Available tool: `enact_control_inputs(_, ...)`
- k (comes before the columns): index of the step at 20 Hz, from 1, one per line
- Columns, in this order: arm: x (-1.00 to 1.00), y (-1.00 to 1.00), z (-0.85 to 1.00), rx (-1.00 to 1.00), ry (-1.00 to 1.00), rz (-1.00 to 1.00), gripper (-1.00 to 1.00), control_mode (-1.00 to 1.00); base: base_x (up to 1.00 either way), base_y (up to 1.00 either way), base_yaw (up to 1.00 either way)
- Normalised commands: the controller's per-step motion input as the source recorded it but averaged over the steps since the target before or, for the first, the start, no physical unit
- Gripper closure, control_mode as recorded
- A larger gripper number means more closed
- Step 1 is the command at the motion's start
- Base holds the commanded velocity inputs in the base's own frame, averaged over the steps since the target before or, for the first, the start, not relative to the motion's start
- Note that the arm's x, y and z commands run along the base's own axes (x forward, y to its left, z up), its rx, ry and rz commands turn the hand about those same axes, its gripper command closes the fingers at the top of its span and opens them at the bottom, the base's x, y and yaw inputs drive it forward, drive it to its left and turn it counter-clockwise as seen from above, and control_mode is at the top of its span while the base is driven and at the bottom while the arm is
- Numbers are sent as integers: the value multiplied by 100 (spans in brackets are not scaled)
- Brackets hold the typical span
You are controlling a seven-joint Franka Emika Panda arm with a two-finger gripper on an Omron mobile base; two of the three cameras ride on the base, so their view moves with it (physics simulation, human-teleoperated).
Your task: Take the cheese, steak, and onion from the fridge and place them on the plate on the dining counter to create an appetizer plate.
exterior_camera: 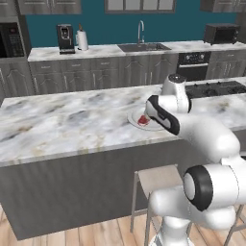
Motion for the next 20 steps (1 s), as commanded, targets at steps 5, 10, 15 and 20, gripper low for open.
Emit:
enact_control_inputs(5, 60, -22, -29, 0, 0, 0, 100, -100, 0, 0, 0)
enact_control_inputs(10, 68, -11, -28, 0, 0, 0, 100, -100, 0, 0, 0)
enact_control_inputs(15, 62, 0, -31, 0, 0, 0, 100, -100, 0, 0, 0)
enact_control_inputs(20, 54, 0, -33, 0, 0, 0, -100, -100, 0, 0, 0)
